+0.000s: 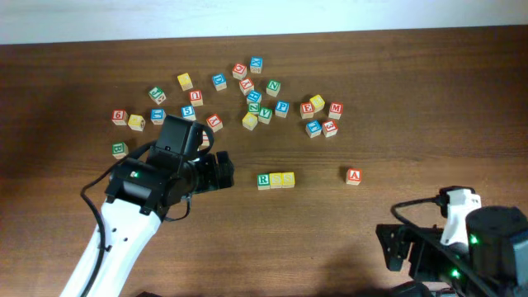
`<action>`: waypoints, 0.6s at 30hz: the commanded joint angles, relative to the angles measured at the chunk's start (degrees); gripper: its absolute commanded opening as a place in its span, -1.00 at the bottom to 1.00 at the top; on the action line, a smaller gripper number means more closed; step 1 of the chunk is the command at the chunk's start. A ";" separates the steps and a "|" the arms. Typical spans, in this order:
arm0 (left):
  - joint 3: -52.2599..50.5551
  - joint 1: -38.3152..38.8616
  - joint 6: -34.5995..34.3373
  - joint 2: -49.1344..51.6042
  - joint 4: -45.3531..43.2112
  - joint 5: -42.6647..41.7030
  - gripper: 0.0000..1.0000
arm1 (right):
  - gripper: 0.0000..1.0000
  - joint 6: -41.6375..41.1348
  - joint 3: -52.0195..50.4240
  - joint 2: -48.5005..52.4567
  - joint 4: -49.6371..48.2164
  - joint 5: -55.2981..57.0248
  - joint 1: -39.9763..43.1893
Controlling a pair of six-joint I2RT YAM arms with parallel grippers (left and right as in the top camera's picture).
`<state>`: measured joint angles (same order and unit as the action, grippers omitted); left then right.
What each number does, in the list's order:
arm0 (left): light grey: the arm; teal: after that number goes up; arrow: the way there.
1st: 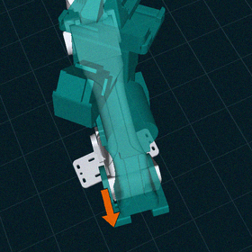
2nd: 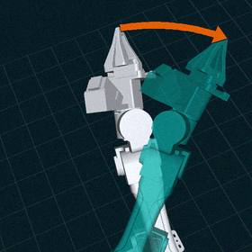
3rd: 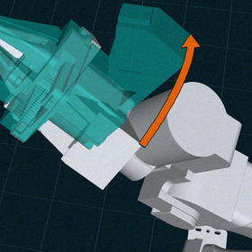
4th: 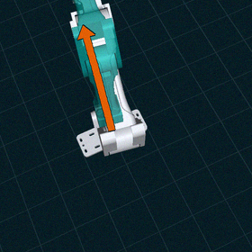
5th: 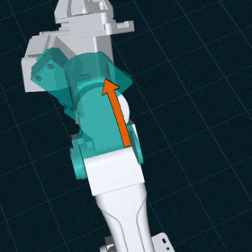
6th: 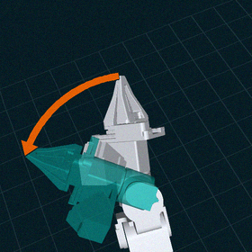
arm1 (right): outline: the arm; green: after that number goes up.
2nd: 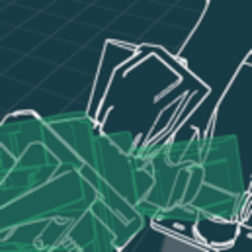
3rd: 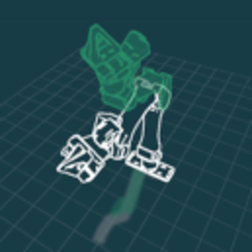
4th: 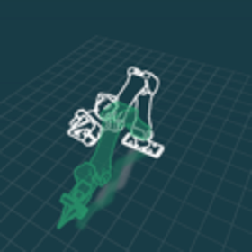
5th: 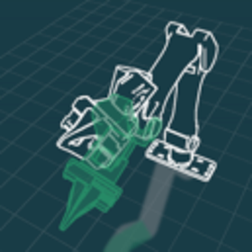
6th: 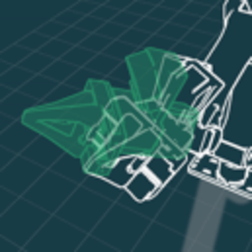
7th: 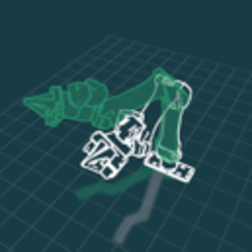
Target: Spell out RSS
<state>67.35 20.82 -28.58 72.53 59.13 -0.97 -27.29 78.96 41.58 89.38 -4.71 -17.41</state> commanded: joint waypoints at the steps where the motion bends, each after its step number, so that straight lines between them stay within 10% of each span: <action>1: 0.31 -0.26 0.13 -0.66 -0.07 1.01 0.98 | 0.97 -0.66 0.35 -0.35 -0.02 0.70 -0.31; 9: 0.31 -0.26 0.13 -0.66 -0.07 1.01 0.98 | 0.97 8.26 -0.04 -2.49 -1.16 1.44 4.33; 12: 0.31 -0.26 0.13 -0.66 -0.07 1.01 0.98 | 0.96 25.14 -6.80 -10.32 -12.00 -1.46 12.22; 18: 0.31 -0.26 0.13 -0.66 -0.07 1.01 0.99 | 0.97 26.49 -40.61 -29.38 -44.65 -3.08 18.18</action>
<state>67.35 20.82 -28.56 72.53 59.05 -0.56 -1.85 46.00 16.62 50.52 -6.02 0.34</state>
